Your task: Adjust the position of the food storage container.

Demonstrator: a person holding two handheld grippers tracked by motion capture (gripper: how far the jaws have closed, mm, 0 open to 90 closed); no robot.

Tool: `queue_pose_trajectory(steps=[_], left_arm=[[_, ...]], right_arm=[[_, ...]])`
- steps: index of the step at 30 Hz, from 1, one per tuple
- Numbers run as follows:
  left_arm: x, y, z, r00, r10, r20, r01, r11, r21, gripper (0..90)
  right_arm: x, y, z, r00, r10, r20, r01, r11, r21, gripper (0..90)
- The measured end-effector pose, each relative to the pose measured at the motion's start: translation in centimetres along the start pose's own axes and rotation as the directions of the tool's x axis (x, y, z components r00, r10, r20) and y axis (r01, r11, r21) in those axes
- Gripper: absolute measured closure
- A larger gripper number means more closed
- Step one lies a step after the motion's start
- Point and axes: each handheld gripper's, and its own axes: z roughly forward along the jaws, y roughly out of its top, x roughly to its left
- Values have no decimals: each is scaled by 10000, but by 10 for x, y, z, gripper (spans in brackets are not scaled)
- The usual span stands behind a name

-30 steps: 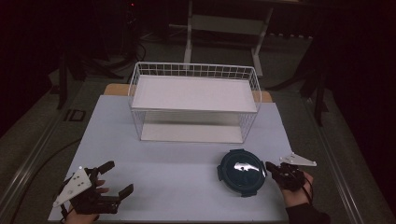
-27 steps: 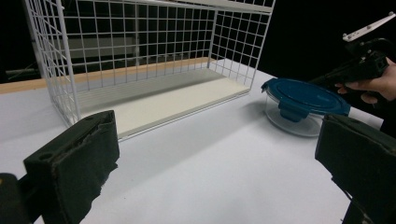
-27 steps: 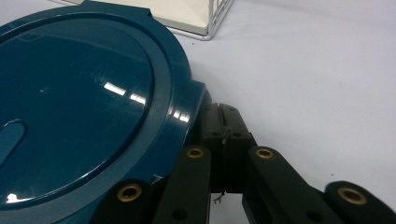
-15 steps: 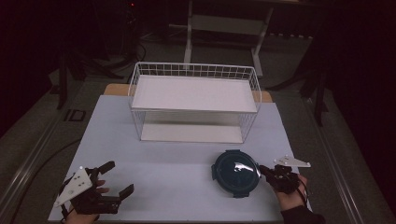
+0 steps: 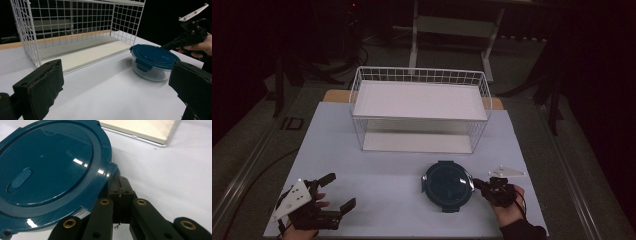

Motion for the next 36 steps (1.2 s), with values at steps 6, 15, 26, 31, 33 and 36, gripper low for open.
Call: queue_pose_trajectory(steps=[6,15,26,31,33,36], left_arm=[[-1,0,1,10000,14,64,-14,10000,54,0],[-2,-1,1,10000,49,83,-50,9999,97,0],[-3,-1,2,9999,94,145,-96,9998,147,0],[-3,-1,4,9998,102,186,-106,9997,198,0],[-3,-1,4,9998,107,183,-111,9997,209,0],[-3,-1,4,9998,81,206,-85,9997,208,0]], right_arm=[[11,5,7,9990,-37,-435,38,10000,36,900],[20,10,14,9947,-204,-1010,201,9998,-34,900],[23,8,14,9950,-240,-971,242,9997,18,900],[31,11,19,9930,-392,-1111,397,9992,23,900],[37,13,22,9917,-477,-1191,486,9988,42,900],[44,16,26,9892,-594,-1336,607,9981,57,900]])
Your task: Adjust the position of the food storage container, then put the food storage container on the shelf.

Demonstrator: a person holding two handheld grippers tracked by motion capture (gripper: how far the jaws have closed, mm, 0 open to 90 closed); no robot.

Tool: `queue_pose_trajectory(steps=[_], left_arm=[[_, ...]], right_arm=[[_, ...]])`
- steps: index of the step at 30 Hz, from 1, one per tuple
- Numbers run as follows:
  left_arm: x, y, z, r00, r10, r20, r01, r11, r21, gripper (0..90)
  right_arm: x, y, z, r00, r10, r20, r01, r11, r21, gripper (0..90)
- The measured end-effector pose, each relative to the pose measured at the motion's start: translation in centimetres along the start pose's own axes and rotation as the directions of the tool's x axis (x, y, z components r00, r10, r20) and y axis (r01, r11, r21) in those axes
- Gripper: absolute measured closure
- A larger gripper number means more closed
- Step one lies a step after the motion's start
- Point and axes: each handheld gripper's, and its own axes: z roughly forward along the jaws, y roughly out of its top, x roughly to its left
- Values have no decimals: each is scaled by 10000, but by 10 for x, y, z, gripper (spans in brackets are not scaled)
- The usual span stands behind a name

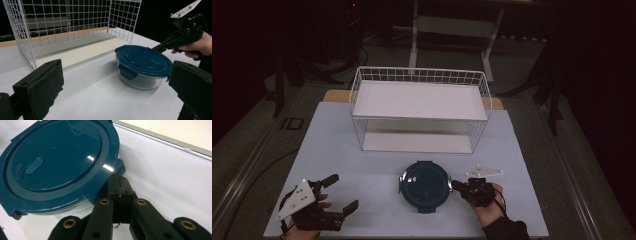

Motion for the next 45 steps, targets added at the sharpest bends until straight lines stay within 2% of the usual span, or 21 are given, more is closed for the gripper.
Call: queue_pose_trajectory(steps=[22,25,27,29,31,32,34,36,38,39,40,41,43,45], left_arm=[[-1,-1,2,9999,23,114,-24,9999,136,0],[-2,-1,2,9999,19,134,-21,9998,180,0],[-2,-1,2,9998,36,171,-39,9998,170,0],[-2,-1,2,9998,42,219,-45,9998,171,0],[-2,-1,3,9996,-12,266,7,9998,180,0],[-2,-1,3,9995,-55,318,49,9998,177,0],[-3,-1,3,9992,-71,399,62,9997,232,0],[-4,0,4,9985,-102,535,87,9996,287,0],[-6,1,4,9974,-69,716,46,9995,321,0],[-6,2,4,9968,-102,787,76,9994,337,0],[-6,2,4,9968,-102,787,76,9994,337,0],[-7,4,5,9936,-212,1111,169,9991,397,0],[-9,6,5,9921,-238,1228,193,9991,379,0],[-11,8,5,9901,-244,1379,184,9988,445,0]], right_arm=[[32,16,26,9939,-501,-985,509,9987,62,900],[30,17,26,9935,-368,-1074,372,9993,14,900],[31,17,22,9947,-569,-857,553,9982,-213,889],[31,18,16,9950,-625,-781,587,9970,-502,753],[30,19,11,9949,-649,-769,593,9955,-733,699],[30,18,9,9947,-630,-809,555,9942,-922,619],[31,17,4,9943,-732,-770,641,9913,-1153,516],[32,16,-1,9933,-735,-888,592,9863,-1542,363],[33,17,-7,9910,-822,-1058,610,9799,-1899,276],[33,17,-10,9893,-835,-1197,579,9774,-2033,235],[33,17,-10,9893,-835,-1197,579,9774,-2033,235],[33,19,-15,9867,-835,-1397,485,9702,-2375,189],[34,20,-21,9835,-935,-1548,504,9638,-2618,143],[34,21,-26,9839,-1016,-1467,552,9550,-2914,148]])
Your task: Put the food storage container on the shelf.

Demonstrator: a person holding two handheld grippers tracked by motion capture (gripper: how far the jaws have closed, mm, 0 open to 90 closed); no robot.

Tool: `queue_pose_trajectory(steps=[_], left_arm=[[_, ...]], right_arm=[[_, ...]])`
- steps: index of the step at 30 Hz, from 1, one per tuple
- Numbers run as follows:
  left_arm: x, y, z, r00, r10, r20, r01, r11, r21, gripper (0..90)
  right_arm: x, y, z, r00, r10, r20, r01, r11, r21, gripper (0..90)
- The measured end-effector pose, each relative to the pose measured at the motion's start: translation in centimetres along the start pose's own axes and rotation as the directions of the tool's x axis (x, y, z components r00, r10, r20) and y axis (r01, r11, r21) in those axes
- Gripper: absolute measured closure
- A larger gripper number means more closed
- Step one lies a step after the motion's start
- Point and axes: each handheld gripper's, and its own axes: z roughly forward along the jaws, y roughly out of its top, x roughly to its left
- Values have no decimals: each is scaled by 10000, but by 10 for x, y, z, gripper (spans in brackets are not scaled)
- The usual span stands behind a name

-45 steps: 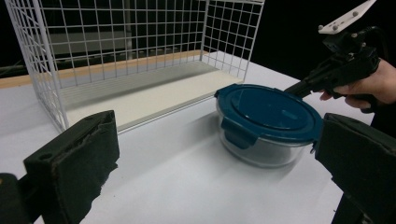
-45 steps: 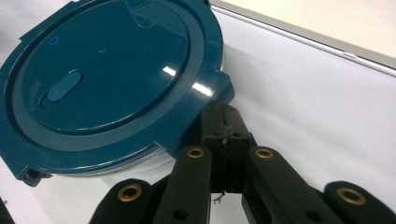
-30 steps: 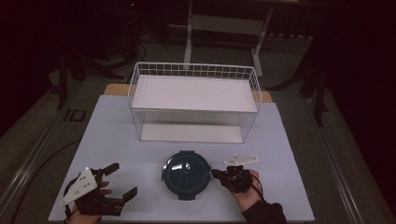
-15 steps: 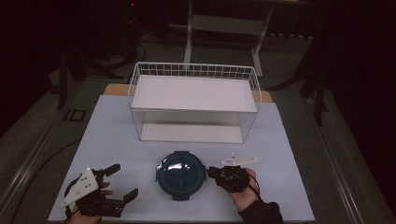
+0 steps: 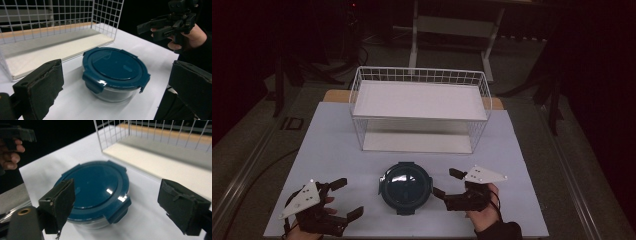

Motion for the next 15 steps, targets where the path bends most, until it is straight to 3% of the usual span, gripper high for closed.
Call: queue_pose_trajectory(steps=[3,6,11,15], left_arm=[[-2,3,1,9999,-39,143,37,9999,141,0],[-5,12,5,9996,56,270,-75,9975,700,0],[-3,22,8,9996,207,198,-228,9936,1105,0],[5,36,14,9999,23,104,-37,9911,1327,0]], right_arm=[[1,1,-2,9999,-151,55,151,9999,-29,148],[5,5,-10,9958,-879,253,892,9945,-541,153],[8,6,-16,9952,-966,163,976,9915,-862,153],[11,7,-25,9954,-945,165,957,9883,-1185,142]])
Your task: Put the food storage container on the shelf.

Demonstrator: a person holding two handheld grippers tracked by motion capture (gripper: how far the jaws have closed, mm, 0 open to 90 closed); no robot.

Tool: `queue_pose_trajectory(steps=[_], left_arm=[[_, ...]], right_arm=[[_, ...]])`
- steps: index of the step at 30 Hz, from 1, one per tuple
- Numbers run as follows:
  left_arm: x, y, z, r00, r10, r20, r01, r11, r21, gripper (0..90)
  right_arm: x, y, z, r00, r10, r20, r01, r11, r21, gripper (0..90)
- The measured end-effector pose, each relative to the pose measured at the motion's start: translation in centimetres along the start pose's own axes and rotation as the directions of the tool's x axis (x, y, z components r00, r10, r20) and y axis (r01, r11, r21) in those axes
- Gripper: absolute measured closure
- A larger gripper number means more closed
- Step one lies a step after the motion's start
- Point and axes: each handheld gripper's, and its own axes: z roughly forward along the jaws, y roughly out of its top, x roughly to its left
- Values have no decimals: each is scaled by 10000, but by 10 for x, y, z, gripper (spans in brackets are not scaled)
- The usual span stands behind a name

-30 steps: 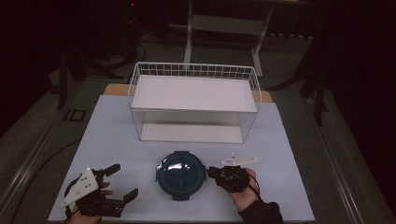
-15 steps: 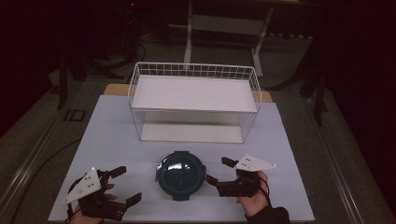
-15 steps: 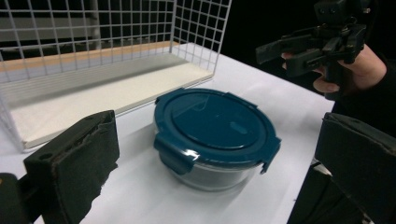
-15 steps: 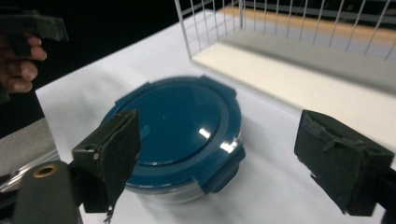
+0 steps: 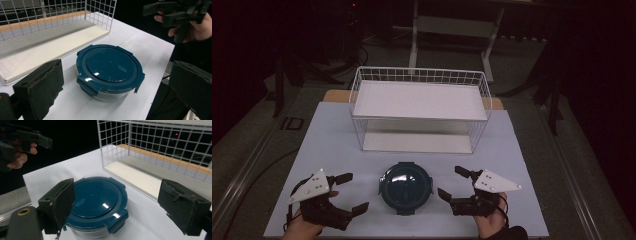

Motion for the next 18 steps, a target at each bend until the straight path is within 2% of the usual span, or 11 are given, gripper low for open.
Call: queue_pose_trajectory(steps=[1,5,8,9,10,11,13,14,15,17,18], left_arm=[[3,3,1,10000,-72,14,72,10000,10,0],[12,13,8,9963,-821,242,818,9966,122,0],[20,17,18,9897,-1419,211,1405,9885,555,0],[23,18,21,9844,-1724,346,1695,9827,744,0],[23,18,21,9844,-1724,346,1695,9827,744,0],[27,18,29,9797,-1999,180,1965,9735,1167,0],[30,17,37,9738,-2275,33,2240,9612,1613,0],[30,17,37,9738,-2275,33,2240,9612,1613,0],[33,15,41,9707,-2401,-45,2371,9550,1781,0],[36,12,47,9609,-2758,-252,2752,9402,2007,0],[39,10,50,9533,-3011,-250,2995,9308,2094,0]], right_arm=[[1,0,-1,9999,-93,83,93,10000,-11,142],[4,1,-6,9991,-283,321,286,9995,-94,149],[6,1,-8,9987,-337,388,346,9992,-215,139],[6,2,-8,9984,-391,404,403,9988,-285,137],[6,2,-8,9985,-408,378,420,9986,-322,135],[6,2,-8,9981,-467,411,482,9982,-366,130],[6,2,-8,9967,-619,517,646,9966,-515,123],[6,2,-8,9967,-619,517,646,9966,-515,123],[6,3,-8,9965,-632,547,658,9967,-481,123],[6,2,-7,9979,-459,446,479,9978,-454,123],[6,2,-6,9988,-346,360,361,9985,-411,123]])
